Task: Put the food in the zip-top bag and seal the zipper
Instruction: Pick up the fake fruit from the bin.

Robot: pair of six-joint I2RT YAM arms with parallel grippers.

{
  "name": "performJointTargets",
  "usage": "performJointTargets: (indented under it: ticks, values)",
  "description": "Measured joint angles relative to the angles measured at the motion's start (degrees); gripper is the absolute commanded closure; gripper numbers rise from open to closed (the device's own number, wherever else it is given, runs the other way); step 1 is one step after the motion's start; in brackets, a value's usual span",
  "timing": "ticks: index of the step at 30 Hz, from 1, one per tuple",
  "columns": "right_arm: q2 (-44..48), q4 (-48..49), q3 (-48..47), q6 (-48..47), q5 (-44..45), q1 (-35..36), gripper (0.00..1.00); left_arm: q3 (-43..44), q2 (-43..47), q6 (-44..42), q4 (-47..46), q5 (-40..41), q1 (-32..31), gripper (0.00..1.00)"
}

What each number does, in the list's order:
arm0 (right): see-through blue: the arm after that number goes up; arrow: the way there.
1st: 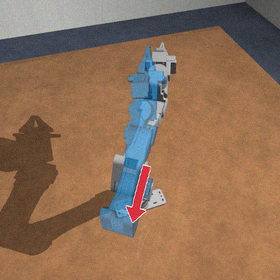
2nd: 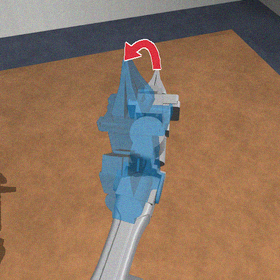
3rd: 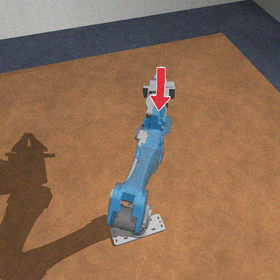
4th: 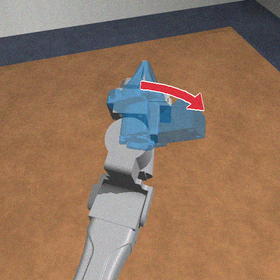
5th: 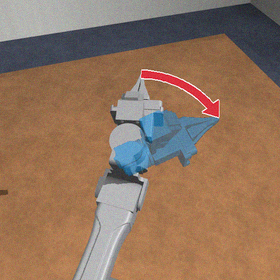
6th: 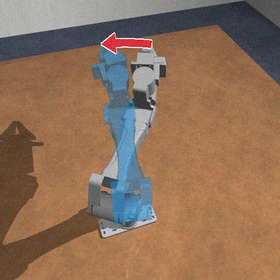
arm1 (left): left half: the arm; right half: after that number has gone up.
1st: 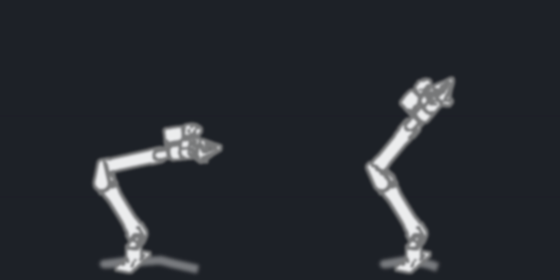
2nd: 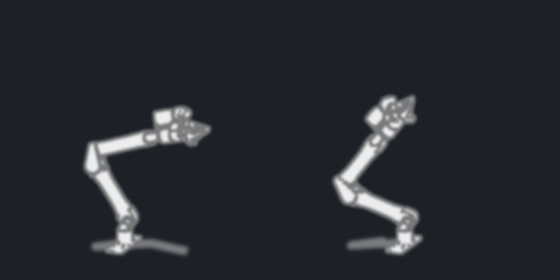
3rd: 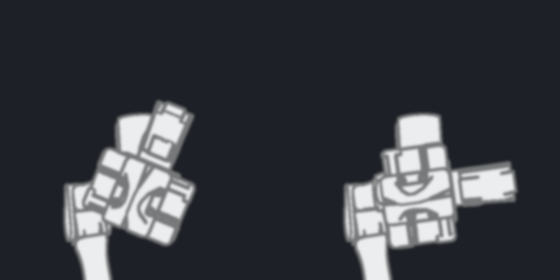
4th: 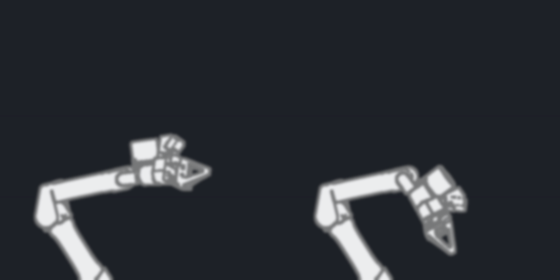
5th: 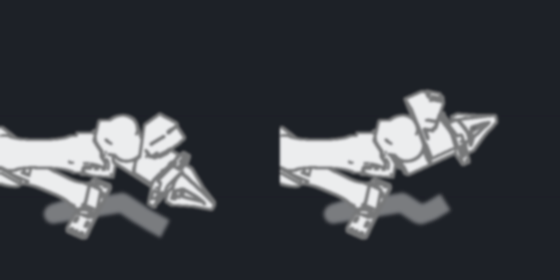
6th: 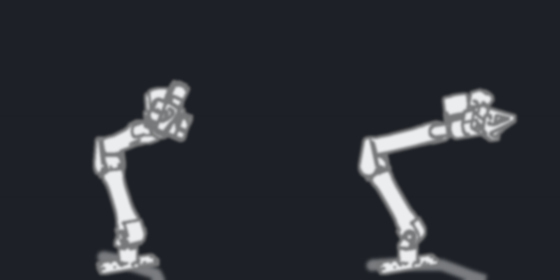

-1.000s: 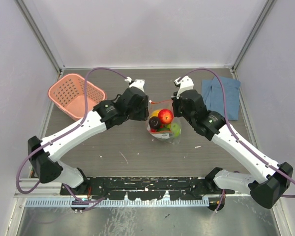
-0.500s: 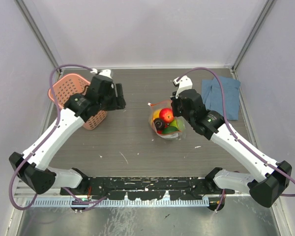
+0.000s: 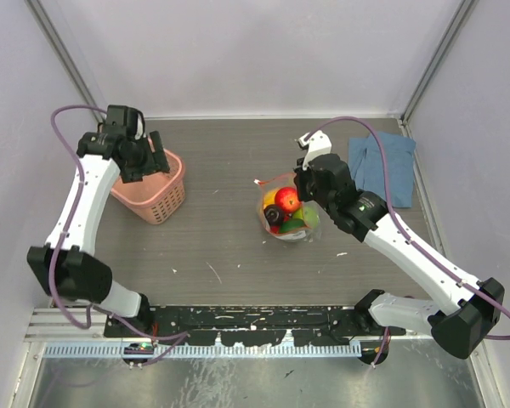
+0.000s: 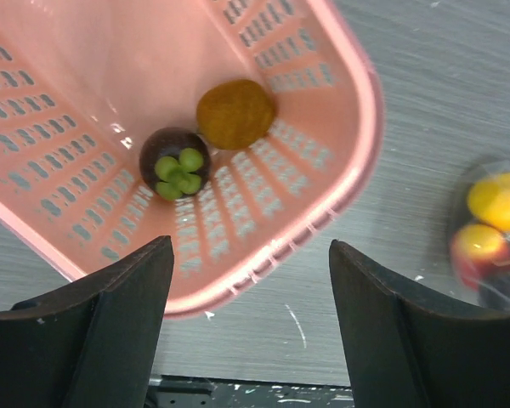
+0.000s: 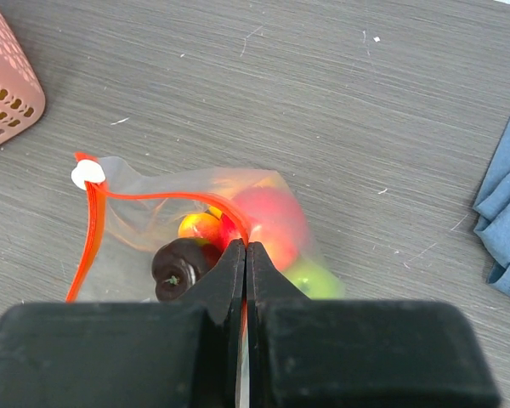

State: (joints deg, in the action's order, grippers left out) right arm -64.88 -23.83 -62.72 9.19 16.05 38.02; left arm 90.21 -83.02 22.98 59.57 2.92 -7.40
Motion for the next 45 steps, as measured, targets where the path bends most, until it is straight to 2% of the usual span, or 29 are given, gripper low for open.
performJointTargets:
  ticks: [9,19,25,31,38,45]
  values:
    - [0.1,1.5,1.7,0.0,-1.2,0.0,1.0,4.5,-14.8,-3.6,5.2,-2.4,7.8,0.3]
    - [0.1,2.4,1.9,0.0,-1.8,0.0,1.0,5.5,-22.9,-5.7,7.7,-2.5,8.8,0.46]
    - [0.1,2.4,2.0,0.0,-1.8,0.0,1.0,3.2,-24.1,-5.9,7.6,-3.0,8.8,0.52]
    - [0.1,2.5,2.0,0.0,-1.8,0.0,1.0,2.2,-26.8,-5.9,7.6,-3.3,8.8,0.52]
    - [0.1,2.7,2.0,0.0,-1.8,0.0,1.0,1.9,-29.7,-5.9,7.7,-3.9,8.8,0.45]
    - [0.1,2.8,2.0,0.0,-1.7,0.0,1.0,1.9,-31.1,-6.0,8.7,-4.5,8.8,0.44]
